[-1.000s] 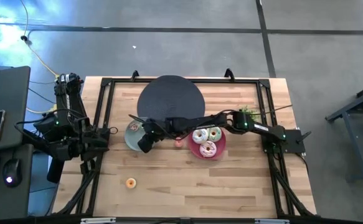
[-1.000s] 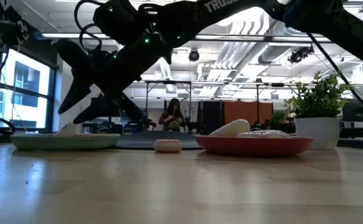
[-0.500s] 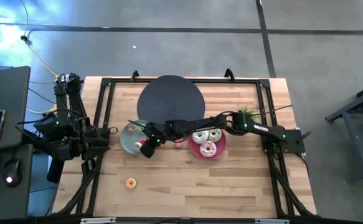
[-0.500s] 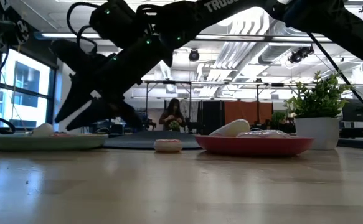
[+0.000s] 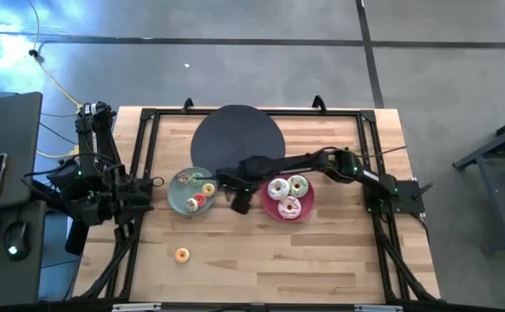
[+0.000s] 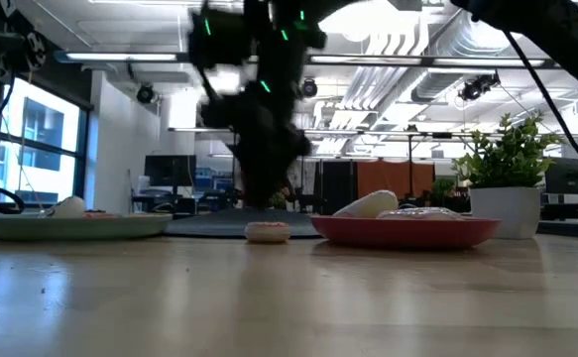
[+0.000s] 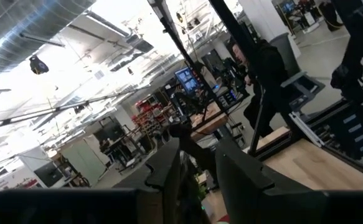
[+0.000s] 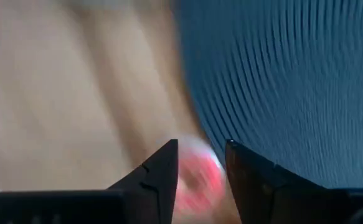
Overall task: Pick & Place donuts
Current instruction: Put the small pink doughnut on the blue plate
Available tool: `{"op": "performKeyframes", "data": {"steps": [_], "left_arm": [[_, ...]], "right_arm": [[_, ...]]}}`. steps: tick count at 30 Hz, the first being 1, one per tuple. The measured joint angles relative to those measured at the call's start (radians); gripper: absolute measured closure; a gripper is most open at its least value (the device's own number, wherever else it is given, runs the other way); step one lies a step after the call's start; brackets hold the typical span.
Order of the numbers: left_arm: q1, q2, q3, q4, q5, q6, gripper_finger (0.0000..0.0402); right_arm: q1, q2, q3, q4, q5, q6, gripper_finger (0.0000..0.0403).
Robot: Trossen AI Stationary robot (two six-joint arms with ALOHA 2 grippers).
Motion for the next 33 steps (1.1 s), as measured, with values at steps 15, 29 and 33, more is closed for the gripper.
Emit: {"op": "performKeyframes", "data": {"steps": [15,29,33], "left_arm": [[0.0,0.0,0.0,-0.079,-0.003,-0.057,0.0305],[0.0,-0.002,0.0,-0.081,-0.039,-0.079,0.0305],[0.0,-0.002,0.0,-0.081,-0.04,-0.08,0.0305]], "right_arm": [[-0.036,-0.239,-0.45,0.267,-0.09,0.108,0.029],[-0.027,-0.233,-0.509,0.436,-0.173,0.179,0.029],[-0.025,-0.234,-0.48,0.435,-0.175,0.157,0.029]]}}
